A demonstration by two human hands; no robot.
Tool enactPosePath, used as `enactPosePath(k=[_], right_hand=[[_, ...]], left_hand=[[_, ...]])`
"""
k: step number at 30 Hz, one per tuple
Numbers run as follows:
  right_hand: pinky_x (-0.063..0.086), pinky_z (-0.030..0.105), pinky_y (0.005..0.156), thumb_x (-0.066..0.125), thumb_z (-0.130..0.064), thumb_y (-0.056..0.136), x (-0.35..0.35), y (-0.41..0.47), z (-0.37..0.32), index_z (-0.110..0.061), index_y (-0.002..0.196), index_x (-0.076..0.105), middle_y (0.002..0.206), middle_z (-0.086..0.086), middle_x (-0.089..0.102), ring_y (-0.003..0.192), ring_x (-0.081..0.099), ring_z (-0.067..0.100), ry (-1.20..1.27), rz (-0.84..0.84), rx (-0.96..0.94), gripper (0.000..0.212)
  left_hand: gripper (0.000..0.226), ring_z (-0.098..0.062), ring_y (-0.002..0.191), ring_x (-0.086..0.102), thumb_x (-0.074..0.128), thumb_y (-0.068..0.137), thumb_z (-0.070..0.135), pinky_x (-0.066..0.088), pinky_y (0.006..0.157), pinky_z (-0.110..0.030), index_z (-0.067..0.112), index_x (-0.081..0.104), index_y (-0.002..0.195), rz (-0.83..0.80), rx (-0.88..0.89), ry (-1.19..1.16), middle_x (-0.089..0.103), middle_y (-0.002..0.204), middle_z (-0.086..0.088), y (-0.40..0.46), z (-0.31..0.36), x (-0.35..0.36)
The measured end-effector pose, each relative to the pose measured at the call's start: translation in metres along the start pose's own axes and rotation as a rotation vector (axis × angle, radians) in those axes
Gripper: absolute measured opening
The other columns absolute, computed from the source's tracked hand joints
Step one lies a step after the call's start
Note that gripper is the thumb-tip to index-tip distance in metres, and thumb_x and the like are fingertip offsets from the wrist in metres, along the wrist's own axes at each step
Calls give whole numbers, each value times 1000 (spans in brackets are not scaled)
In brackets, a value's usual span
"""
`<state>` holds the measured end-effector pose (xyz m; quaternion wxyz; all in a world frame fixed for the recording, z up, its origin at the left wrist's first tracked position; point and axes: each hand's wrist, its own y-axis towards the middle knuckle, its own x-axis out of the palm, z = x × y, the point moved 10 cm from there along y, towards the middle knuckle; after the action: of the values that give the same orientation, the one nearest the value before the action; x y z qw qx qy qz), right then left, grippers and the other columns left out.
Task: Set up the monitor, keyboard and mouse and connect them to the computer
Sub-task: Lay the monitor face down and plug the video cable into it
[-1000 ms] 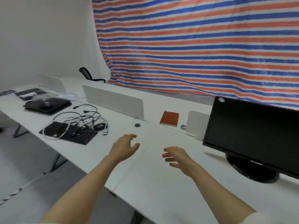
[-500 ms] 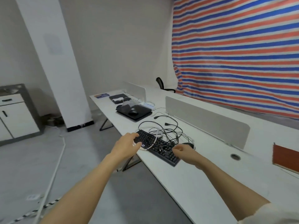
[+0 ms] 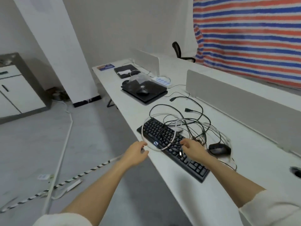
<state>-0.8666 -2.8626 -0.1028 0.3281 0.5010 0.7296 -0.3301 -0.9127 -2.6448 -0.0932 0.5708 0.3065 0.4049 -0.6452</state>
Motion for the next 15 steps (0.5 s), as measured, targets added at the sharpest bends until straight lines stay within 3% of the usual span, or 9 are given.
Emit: enactPosePath(k=[4, 7, 9, 11, 13, 15], right_hand=[[44, 32, 78, 40, -9, 91, 42, 47, -9, -17, 118, 60, 115, 6, 64, 105, 58, 27, -209, -31, -175, 35], [35, 37, 101, 41, -9, 90, 90, 73, -23, -19, 129, 53, 127, 3, 57, 122, 47, 23, -335, -135, -330, 42], [16, 46, 113, 40, -12, 93, 123, 90, -16, -20, 141, 36, 143, 3, 41, 138, 28, 19, -478, -241, -315, 49], [4, 53, 116, 41, -13, 94, 136, 102, -4, -21, 148, 19, 154, 5, 22, 144, 13, 19, -635, -283, -246, 59], [9, 55, 113, 48, -15, 92, 141, 113, 6, -19, 148, 15, 152, 8, 20, 142, 16, 22, -752, -294, -197, 65], [24, 52, 104, 57, -15, 87, 140, 121, 2, -18, 139, 31, 137, 10, 36, 130, 33, 25, -803, -264, -218, 59]], left_hand=[[45, -19, 112, 55, 53, 91, 27, 41, 96, -29, 13, 48, 134, -126, -19, 6, 51, 131, -6, 44, -13, 37], [44, -20, 113, 54, 53, 93, 26, 38, 97, -27, 12, 47, 135, -191, -18, 13, 49, 135, -8, 75, -24, 54], [44, -20, 118, 51, 52, 93, 25, 35, 100, -27, 12, 46, 135, -221, -22, 20, 48, 136, -8, 96, -35, 64], [44, -21, 126, 44, 52, 93, 24, 32, 105, -28, 12, 45, 135, -257, -8, 34, 47, 137, -8, 113, -44, 73], [45, -22, 129, 40, 53, 92, 24, 30, 106, -29, 12, 45, 135, -295, 32, 58, 47, 138, -8, 134, -50, 82], [46, -23, 129, 40, 55, 90, 26, 32, 106, -32, 14, 46, 134, -324, 99, 88, 49, 136, -7, 150, -52, 87]])
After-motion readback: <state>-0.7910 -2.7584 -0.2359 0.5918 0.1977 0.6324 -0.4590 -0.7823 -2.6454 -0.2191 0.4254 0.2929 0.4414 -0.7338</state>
